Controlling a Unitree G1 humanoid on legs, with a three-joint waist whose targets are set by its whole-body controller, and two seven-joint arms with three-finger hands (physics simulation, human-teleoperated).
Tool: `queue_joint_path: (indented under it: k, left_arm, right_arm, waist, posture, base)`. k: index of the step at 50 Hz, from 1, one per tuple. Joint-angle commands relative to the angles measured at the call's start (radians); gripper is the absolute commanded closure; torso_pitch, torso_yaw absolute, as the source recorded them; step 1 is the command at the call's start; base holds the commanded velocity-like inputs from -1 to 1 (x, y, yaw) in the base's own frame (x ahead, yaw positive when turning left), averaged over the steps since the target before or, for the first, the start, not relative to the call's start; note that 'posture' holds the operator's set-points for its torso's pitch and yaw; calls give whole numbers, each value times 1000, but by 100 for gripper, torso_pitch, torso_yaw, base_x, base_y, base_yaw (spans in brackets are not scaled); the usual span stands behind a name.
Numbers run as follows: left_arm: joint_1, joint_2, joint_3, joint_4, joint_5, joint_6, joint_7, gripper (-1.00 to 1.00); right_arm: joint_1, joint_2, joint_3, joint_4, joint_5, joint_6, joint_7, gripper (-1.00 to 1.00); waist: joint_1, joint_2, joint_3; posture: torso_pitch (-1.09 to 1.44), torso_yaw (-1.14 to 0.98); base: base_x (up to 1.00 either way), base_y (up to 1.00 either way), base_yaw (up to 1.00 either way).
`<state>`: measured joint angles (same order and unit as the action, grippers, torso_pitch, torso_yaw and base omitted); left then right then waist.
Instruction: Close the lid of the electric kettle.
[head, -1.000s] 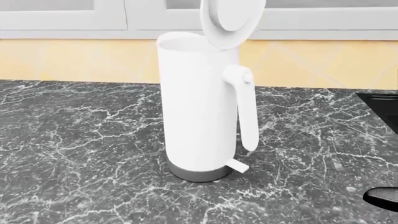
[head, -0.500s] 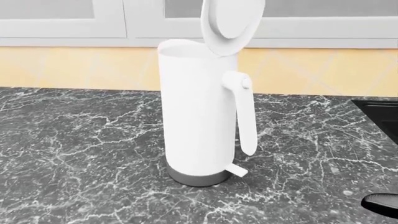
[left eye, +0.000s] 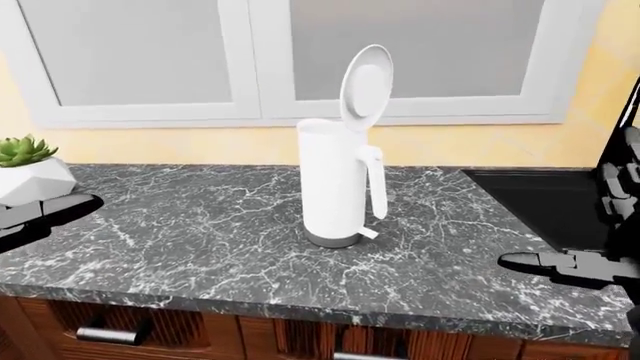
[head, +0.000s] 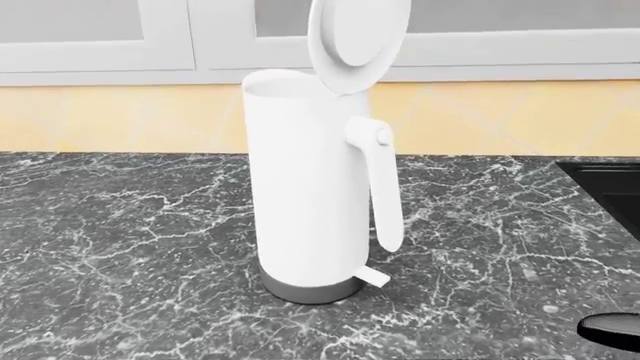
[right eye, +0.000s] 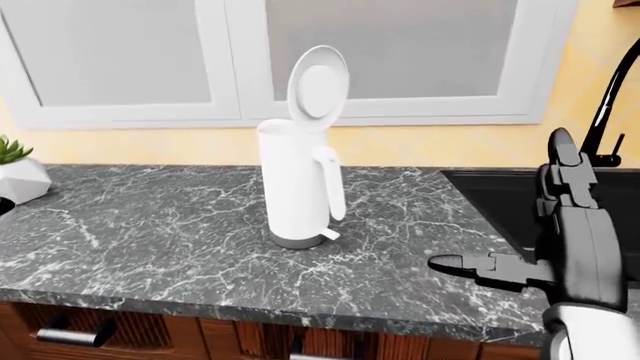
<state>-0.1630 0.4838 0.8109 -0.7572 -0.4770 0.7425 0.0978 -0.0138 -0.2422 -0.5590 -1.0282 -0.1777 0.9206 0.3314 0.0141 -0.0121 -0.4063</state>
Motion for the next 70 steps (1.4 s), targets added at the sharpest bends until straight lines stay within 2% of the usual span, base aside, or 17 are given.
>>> queue_joint_path:
  k: [1,4,7,10,13,18,21,23,27,30,33,39,42,50,54,60,70]
  left_arm:
    - [-19,17,-1,-12,-2,-24,-3,-100]
    - [-18,17,0,-10,-4,-26,-3,-100]
    - [-18,17,0,-6,-5,-29,-2,-100]
    - [-18,18,1,-5,-9,-29,0,-100]
    - [-20,20,0,-5,-14,-27,3,-100]
    - [-20,25,6,-2,-21,-26,5,-100]
    - [-18,27,11,2,-24,-29,4,-100]
    - [-17,28,11,1,-24,-30,5,-100]
    - [-17,29,9,0,-24,-29,6,-100]
    - [-15,29,14,1,-25,-29,5,-100]
    - [-16,28,10,-1,-25,-28,7,-100]
    - [-15,26,10,-2,-24,-29,7,-100]
    - [-14,25,8,-3,-22,-30,6,-100]
    - [-14,22,7,-3,-19,-32,4,-100]
    - [-15,24,8,-8,-22,-26,6,-100]
    - [-18,26,7,-8,-24,-24,8,-100]
    - [-18,20,-5,-14,-16,-25,7,-100]
  right_arm:
    - [-57,-5,3,-19,-104,-5,91,-100]
    - [-161,15,1,-19,-284,32,263,-100]
    - [-264,71,-4,-19,-499,24,460,-100]
    - [-368,87,-16,-19,-697,26,655,-100]
    - [-444,94,-22,-19,-840,23,795,-100]
    - [-506,6,-14,-19,-971,68,961,-100]
    - [-501,-69,-13,-19,-994,96,1027,-100]
    - [-497,-150,-3,-19,-1020,135,1093,-100]
    - [-479,-247,35,-19,-1041,177,1158,-100]
    - [-473,-368,62,-19,-1063,250,1233,-100]
    - [-469,-458,59,10,-1038,273,1278,-100]
    - [-507,-709,95,85,-908,371,1283,-100]
    - [-575,-835,128,145,-824,409,1283,-100]
    - [-696,-1021,195,238,-669,452,1282,-100]
    - [-752,-1048,229,280,-619,428,1264,-100]
    - [-920,-1066,336,392,-573,347,1247,-100]
    - [-1102,-947,429,580,-686,165,1283,-100]
  waist:
    - [0,2,12]
    - [-2,6,12]
    - [-4,12,12]
    - [-5,17,14]
    - [-5,21,16]
    - [-6,26,19]
    - [-5,27,21]
    - [-6,27,22]
    - [-8,26,23]
    - [-10,25,22]
    - [-11,23,23]
    - [-16,19,24]
    - [-19,19,25]
    - [-26,14,31]
    - [-29,15,34]
    - [-34,21,38]
    - [-35,34,45]
  posture:
    - [-64,0]
    - [-64,0]
    - [-64,0]
    - [-64,0]
    - [-64,0]
    - [-64,0]
    - [-64,0]
    - [-64,0]
    - [-64,0]
    - [-64,0]
    - [-64,0]
    - [-64,0]
    - [-64,0]
    - [-64,0]
    - [-64,0]
    - [-64,0]
    - [-64,0]
  base:
    - [0,0,0]
    - [0,0,0]
    - [0,0,0]
    - [0,0,0]
    - [0,0,0]
    - [0,0,0]
    - [0,0,0]
    - [0,0,0]
    - [0,0,0]
    - [0,0,0]
    - [0,0,0]
    - [0,0,0]
    - [0,0,0]
    - [0,0,0]
    - [0,0,0]
    - [0,0,0]
    - [0,0,0]
